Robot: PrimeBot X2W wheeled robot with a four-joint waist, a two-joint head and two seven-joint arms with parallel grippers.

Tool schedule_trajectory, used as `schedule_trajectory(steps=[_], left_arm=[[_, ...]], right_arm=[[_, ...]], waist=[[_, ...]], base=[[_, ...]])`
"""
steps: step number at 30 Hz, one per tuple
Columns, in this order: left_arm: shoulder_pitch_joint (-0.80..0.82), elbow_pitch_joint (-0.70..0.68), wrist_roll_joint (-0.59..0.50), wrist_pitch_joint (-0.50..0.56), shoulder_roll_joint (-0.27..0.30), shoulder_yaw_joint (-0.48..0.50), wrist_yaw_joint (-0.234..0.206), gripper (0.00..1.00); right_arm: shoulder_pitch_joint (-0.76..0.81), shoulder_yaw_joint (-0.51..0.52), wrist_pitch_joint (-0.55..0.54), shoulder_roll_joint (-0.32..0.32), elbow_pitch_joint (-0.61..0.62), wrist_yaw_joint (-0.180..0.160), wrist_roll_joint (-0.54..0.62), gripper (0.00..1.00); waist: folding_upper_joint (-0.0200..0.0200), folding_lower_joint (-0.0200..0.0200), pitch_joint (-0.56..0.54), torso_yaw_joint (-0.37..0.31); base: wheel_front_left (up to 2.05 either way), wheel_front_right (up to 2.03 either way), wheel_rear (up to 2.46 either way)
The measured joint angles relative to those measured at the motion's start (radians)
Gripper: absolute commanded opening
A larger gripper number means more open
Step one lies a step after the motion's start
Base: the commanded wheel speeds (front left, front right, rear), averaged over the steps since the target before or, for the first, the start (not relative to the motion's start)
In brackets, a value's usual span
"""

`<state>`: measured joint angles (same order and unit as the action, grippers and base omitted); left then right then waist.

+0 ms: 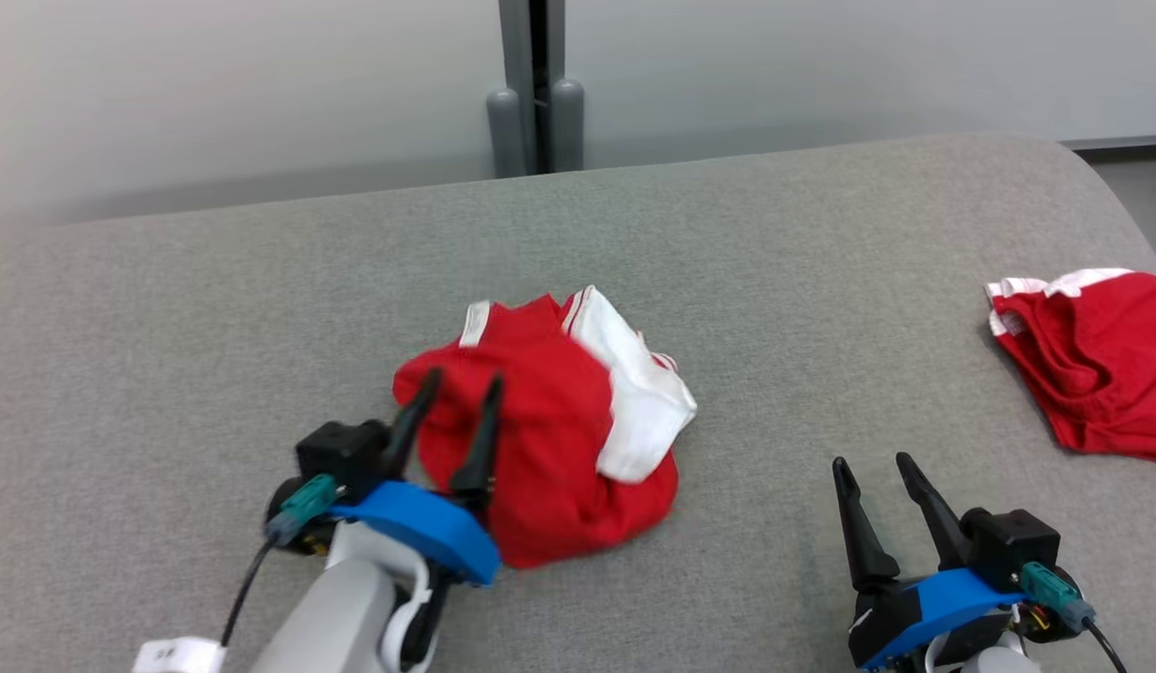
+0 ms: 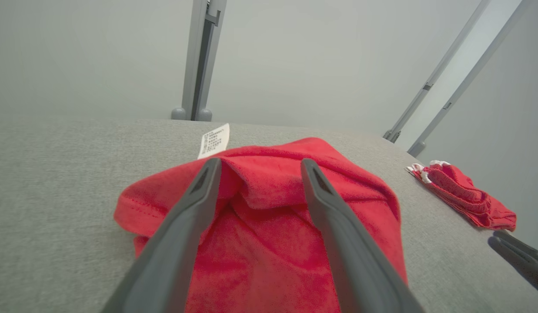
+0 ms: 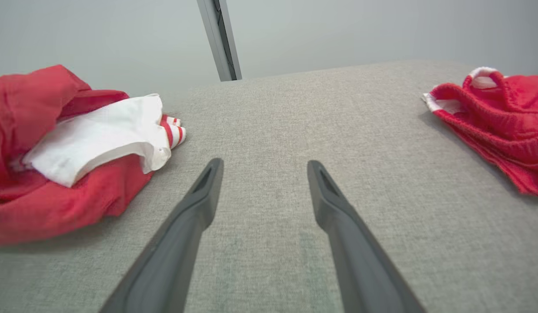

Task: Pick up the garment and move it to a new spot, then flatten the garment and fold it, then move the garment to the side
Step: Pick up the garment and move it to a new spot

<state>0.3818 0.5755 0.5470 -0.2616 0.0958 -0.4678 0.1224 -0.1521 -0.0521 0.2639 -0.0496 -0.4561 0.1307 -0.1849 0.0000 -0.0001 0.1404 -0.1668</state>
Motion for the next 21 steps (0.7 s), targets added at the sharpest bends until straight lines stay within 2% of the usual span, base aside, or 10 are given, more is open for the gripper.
schedule_trajectory(steps=[2, 3, 6, 10, 21], left_arm=[[-0.015, -0.007, -0.018, 0.0, 0.008, 0.03, -0.007, 1.0], [-0.048, -0.029, -0.053, 0.0, 0.021, 0.091, -0.017, 1.0], [-0.109, -0.073, -0.107, -0.001, 0.031, 0.183, -0.025, 1.0], [-0.184, -0.104, -0.16, -0.001, 0.03, 0.248, -0.024, 1.0], [-0.407, -0.165, -0.295, -0.001, -0.032, 0.372, -0.01, 1.0]], right_arm=[[0.001, 0.001, 0.0, 0.0, 0.001, 0.0, 0.0, 1.0], [0.002, 0.002, 0.0, 0.0, 0.003, 0.0, -0.003, 1.0], [0.004, 0.004, 0.0, 0.001, 0.0, 0.0, -0.004, 1.0], [0.014, 0.006, 0.0, 0.0, -0.002, 0.0, -0.014, 1.0], [0.076, 0.007, 0.0, 0.001, -0.031, 0.0, -0.019, 1.0]], waist=[[0.0, 0.0, -0.003, 0.007], [0.0, 0.0, -0.012, 0.021], [0.0, 0.0, -0.033, 0.039], [0.0, 0.0, -0.059, 0.054], [0.0, -0.0001, -0.132, 0.084]], base=[[0.0, 0.0, 0.0], [0.0, 0.0, 0.0], [0.0, 0.0, 0.0], [0.0, 0.0, 0.0], [0.0, 0.0, 0.0]])
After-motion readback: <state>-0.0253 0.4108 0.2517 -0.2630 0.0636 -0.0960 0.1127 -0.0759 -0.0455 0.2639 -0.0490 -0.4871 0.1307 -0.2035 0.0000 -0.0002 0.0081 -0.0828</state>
